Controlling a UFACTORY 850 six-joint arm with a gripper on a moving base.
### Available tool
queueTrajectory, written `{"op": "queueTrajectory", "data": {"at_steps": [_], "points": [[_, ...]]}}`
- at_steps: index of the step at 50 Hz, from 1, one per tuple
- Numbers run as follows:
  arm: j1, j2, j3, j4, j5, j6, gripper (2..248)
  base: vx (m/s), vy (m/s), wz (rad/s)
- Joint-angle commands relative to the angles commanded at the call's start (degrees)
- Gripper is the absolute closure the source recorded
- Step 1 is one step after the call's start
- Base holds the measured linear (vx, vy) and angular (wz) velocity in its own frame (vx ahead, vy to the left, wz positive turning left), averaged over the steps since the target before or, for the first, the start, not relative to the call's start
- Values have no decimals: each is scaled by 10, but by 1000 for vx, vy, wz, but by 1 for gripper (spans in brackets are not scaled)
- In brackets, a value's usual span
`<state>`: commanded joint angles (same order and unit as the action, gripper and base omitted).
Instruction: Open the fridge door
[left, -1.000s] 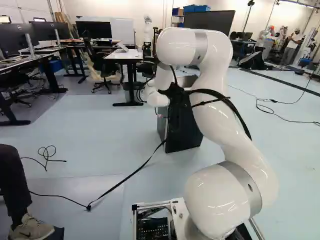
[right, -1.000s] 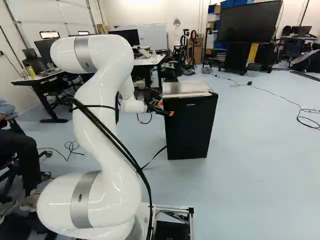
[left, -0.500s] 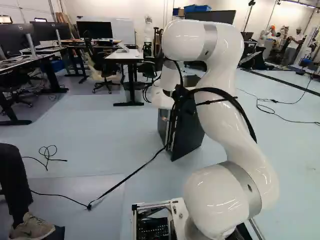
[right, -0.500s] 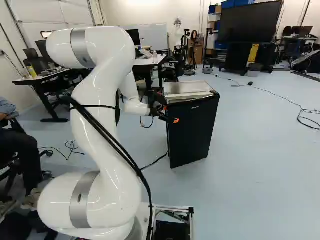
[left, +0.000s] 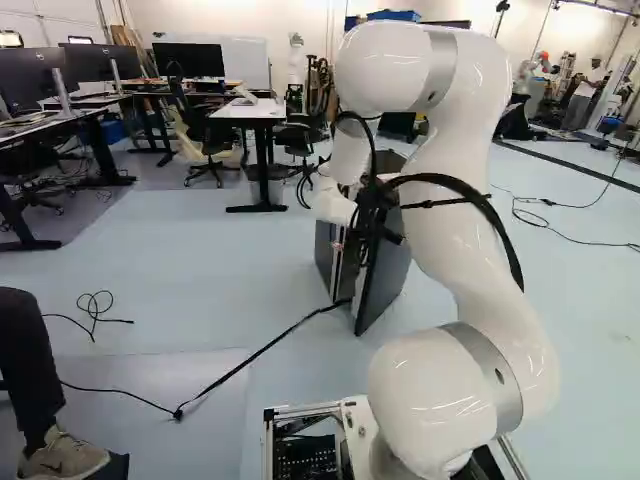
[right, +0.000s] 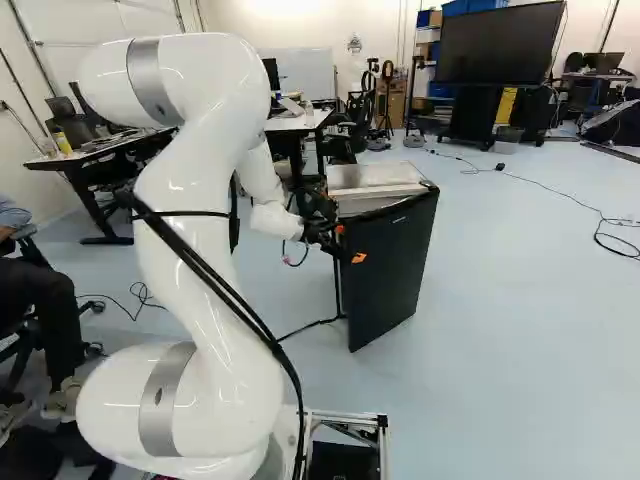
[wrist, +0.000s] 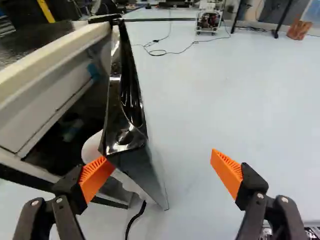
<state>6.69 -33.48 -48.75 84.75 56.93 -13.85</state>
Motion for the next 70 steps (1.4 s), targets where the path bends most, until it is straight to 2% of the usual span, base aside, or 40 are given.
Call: {"op": "queueTrajectory", "data": {"at_steps": [25,31,53,70], "points": [[-21,34,62,135,0,0,3,0,0,0],[-27,41,74,158,0,0,3,0,0,0],[-31,51,94,167,3,0,3,0,0,0],[-31,51,94,167,37,0,3,0,0,0]]}}
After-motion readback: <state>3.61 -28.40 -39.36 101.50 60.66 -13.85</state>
